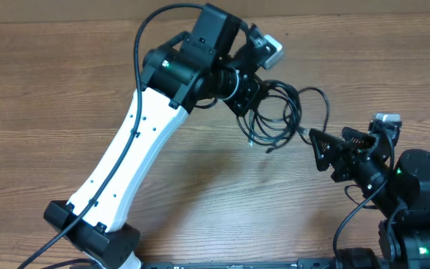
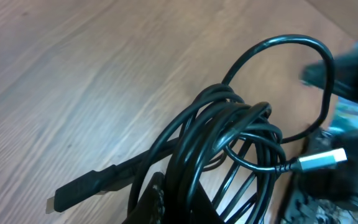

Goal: Untangle cables

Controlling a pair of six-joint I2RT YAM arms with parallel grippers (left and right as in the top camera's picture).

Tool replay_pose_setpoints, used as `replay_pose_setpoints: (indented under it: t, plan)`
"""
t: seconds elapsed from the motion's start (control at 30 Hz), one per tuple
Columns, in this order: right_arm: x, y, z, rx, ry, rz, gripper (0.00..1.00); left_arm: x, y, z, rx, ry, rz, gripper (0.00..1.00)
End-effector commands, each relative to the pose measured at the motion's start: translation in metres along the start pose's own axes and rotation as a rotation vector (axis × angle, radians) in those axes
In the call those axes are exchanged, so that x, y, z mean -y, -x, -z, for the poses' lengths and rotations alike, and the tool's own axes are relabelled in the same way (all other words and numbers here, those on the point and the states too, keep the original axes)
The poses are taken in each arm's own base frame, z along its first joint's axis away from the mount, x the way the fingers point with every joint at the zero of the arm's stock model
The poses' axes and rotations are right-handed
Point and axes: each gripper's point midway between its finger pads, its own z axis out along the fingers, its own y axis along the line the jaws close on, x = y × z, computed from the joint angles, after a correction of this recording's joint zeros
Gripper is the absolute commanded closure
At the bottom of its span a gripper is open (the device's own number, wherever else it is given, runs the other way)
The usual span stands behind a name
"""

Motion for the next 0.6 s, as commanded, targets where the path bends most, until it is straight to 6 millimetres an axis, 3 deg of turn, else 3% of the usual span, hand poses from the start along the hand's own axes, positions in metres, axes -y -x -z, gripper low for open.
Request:
replay_pose_setpoints:
  t: [0.0,0.1,0.13,0.17,0.2,0.3,0.43,0.57]
  plan:
    - [0.015,0.006,-0.002,0.029,-0.079,-0.005,0.12,0.046,0.011,0.016,0.053,-0.129,-0.141,0.96]
    - [0.038,0.004,-0.010,0.016,-0.192,-0.018,0.18,0.056,0.009,0.012,0.044,-0.146,-0.181,0.96]
    - [0.043,0.002,-0.012,0.006,-0.216,-0.022,0.26,0.056,0.009,0.012,0.044,-0.143,-0.181,0.96]
    - [0.052,-0.002,-0.015,-0.016,-0.260,-0.030,0.48,0.055,0.009,0.012,0.043,-0.140,-0.180,0.96]
    - [0.057,-0.005,-0.016,-0.028,-0.283,-0.034,0.64,0.053,0.009,0.013,0.044,-0.134,-0.177,0.96]
    - [0.075,-0.014,-0.017,-0.059,-0.375,-0.089,0.85,0.040,0.009,0.015,0.040,-0.088,-0.138,0.96]
    - [0.102,-0.025,-0.007,-0.068,-0.536,-0.172,0.88,0.029,0.008,0.017,0.039,-0.058,-0.104,0.96]
    - [0.105,-0.029,-0.005,-0.081,-0.558,-0.172,0.85,0.028,0.008,0.018,0.041,-0.056,-0.102,0.96]
